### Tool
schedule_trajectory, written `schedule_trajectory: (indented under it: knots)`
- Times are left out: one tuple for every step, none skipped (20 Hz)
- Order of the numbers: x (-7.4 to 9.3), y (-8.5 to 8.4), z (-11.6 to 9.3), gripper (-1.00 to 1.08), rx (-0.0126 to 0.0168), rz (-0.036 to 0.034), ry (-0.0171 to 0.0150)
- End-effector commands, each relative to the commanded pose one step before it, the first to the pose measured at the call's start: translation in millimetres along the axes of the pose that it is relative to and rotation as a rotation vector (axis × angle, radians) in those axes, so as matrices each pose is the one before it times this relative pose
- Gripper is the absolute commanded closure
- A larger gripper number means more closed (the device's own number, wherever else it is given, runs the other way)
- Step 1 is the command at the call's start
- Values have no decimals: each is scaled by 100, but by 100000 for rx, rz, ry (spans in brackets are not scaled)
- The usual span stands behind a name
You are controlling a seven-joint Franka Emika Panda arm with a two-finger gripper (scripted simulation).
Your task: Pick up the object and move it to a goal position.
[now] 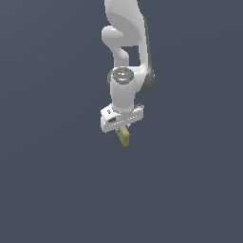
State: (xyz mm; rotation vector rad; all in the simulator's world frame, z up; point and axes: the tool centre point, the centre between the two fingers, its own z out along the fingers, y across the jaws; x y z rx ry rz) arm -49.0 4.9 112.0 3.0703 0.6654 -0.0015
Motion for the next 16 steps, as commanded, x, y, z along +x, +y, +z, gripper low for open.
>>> schedule_trajectory:
  knots:
    - [-595,-1191,-815,108,-47,-56,89]
    - [-279,-555,-358,108,-61,-9,-32]
    - [-268,-516,-345,108,0,0,0]
    - [-249,-485,-326,108,0,0,0]
    - [-229,-453,-305,108,0,0,0]
    - [-208,-418,-284,108,0,0,0]
    - [-187,-381,-260,108,0,0,0]
    - [-165,-342,-235,108,0,0,0]
    - [-144,-303,-209,108,0,0,0]
    - [-123,-263,-182,108,0,0,0]
    - [-103,-223,-155,108,0,0,0]
    - [-84,-183,-127,108,0,0,0]
    - [-65,-143,-100,108,0,0,0]
    - [-46,-102,-71,108,0,0,0]
    - [-27,-61,-43,108,0,0,0]
    - [-9,-20,-14,108,0,0,0]
